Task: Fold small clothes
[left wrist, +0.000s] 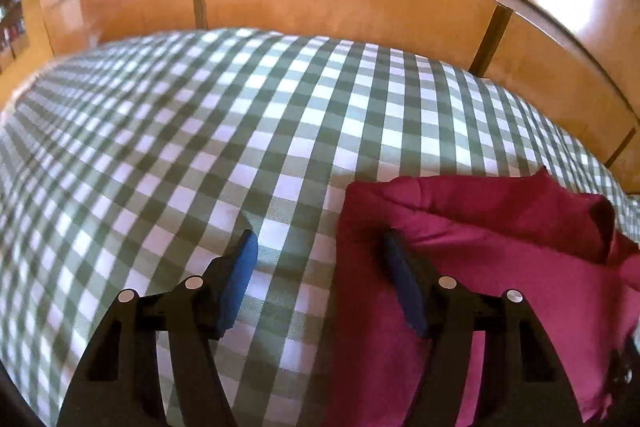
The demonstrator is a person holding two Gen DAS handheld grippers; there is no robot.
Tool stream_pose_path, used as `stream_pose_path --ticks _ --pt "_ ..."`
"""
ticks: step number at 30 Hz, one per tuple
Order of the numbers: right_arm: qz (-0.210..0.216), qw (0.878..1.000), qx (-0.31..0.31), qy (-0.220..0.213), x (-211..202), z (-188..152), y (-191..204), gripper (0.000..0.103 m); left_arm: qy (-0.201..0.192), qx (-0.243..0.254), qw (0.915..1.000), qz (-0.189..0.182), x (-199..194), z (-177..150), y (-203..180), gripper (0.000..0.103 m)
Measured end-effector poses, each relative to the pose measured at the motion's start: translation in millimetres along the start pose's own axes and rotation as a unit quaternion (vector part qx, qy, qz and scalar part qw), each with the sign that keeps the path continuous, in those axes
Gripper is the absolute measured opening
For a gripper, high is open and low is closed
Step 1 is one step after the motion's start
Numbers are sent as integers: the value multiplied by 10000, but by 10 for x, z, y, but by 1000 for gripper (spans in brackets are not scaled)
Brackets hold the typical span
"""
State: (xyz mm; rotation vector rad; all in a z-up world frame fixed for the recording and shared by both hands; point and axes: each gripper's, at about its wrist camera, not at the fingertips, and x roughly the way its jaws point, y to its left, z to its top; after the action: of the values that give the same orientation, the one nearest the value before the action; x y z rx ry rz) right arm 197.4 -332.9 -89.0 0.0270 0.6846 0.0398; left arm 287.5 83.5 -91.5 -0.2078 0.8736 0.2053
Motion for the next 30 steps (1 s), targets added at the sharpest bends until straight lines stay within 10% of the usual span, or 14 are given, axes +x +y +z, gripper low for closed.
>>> stream_pose_path --ticks 7,12,30 --pt "2 10000 -3 -4 4 2 8 94 -603 319 9972 -312 -752 -286 -160 65" --pt "-8 10000 -13 -1 10 2 14 95 -189 1056 9936 -340 -659 -708 -444 67" --pt "-161 9998 -124 12 19 11 46 96 -876 1111 9885 -526 -1633 -1087 -335 81"
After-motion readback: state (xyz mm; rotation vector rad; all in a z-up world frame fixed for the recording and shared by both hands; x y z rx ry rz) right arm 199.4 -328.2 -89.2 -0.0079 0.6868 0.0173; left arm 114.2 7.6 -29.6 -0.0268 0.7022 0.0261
